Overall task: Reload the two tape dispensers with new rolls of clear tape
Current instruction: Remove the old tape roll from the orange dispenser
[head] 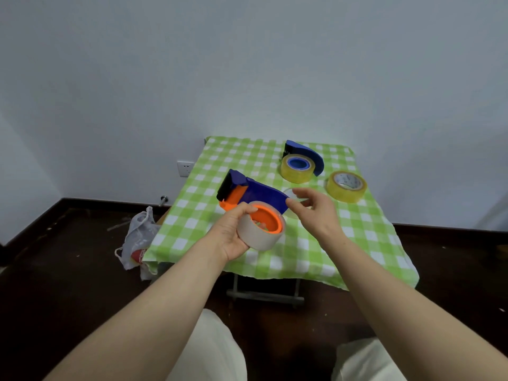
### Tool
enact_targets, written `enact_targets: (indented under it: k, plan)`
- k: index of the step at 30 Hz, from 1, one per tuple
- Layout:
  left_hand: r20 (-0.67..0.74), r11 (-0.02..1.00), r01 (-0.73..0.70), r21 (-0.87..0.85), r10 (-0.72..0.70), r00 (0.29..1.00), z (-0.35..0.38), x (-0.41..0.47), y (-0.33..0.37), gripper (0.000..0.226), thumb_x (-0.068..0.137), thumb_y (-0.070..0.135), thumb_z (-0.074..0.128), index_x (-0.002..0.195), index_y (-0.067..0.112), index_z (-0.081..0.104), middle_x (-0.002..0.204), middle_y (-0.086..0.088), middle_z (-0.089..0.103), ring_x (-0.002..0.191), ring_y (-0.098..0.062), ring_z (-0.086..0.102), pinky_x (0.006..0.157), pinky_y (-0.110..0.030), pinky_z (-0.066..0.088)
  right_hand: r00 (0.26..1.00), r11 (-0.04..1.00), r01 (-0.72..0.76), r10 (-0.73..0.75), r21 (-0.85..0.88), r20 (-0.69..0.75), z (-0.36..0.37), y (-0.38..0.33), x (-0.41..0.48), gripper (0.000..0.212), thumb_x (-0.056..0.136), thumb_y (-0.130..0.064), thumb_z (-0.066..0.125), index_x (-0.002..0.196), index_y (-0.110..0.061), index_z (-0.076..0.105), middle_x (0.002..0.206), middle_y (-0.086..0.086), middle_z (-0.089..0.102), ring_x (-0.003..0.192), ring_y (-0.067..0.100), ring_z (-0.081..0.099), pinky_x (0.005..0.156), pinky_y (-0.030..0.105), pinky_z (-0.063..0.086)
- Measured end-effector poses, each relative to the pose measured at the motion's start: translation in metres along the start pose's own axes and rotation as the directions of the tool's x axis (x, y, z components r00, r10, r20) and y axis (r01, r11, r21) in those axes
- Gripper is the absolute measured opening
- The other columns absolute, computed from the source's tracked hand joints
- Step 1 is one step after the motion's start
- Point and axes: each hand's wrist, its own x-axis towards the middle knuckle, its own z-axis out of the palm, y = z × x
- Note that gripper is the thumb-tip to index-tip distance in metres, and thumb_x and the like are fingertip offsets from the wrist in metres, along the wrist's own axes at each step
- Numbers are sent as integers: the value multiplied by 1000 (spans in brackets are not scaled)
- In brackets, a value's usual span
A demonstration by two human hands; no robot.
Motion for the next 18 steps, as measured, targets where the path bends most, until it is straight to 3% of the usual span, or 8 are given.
enact_targets:
  k: [3,7,10,12,13,15,16,18]
  plan:
    - [3,998,6,63,-6,1000,-4,6,-4,19,82,12,59,99,6,61,98,-15,66,84,-25,65,77,-35,55,990,991,75,-88,111,113,2,-6,-20,17,78,-30,72,83,-15,71,90,1,69,82,7,61,71,21,46]
    - [17,998,12,69,-13,1000,-2,7,-4,23,86,22,61,100,4,62,104,-19,63,94,-30,63,87,-41,52,913,994,110,-105,10,395,12,1,-33,20,75,-26,76,90,-13,73,86,-5,68,81,4,60,75,13,46]
    - [-120,999,27,24,-24,992,-2,9,-2,26,89,35,58,103,13,63,93,-8,66,83,-21,62,75,-33,49,930,990,40,-88,139,358,16,6,-29,11,83,-15,69,89,-6,70,84,4,68,79,10,59,77,25,50]
    - [-217,987,62,147,-29,976,-6,12,-3,22,89,42,55,94,21,61,96,-3,62,85,-16,55,69,-28,38,943,979,0,-68,206,326,15,6,-28,4,86,-13,64,85,-12,68,81,-1,67,75,6,59,69,12,48]
    - [-243,979,83,188,-36,969,-7,12,-3,22,89,44,55,92,22,60,102,-4,61,97,-17,54,75,-29,37,945,976,-8,-64,217,320,14,7,-27,7,87,-13,63,82,-16,67,79,-5,66,72,2,58,65,8,46]
    - [-258,975,98,198,-44,965,-5,14,-4,30,90,43,56,109,20,60,125,-10,57,132,-25,39,103,-42,31,949,970,-34,-44,239,314,15,10,-26,13,88,-13,63,78,-21,67,75,-10,66,67,-4,59,65,9,46]
    - [-255,978,90,188,-40,966,-4,14,-4,38,90,41,57,120,17,57,133,-12,53,138,-29,33,108,-50,26,950,964,-57,-27,259,310,15,11,-26,15,87,-12,63,77,-22,67,73,-11,67,67,-5,60,69,12,48]
    - [-244,982,47,184,0,970,1,14,-4,40,92,34,56,125,11,55,124,-13,58,126,-33,48,101,-55,37,959,939,-122,28,322,282,18,15,-27,10,86,-12,65,80,-19,69,75,-9,69,74,3,62,80,25,51]
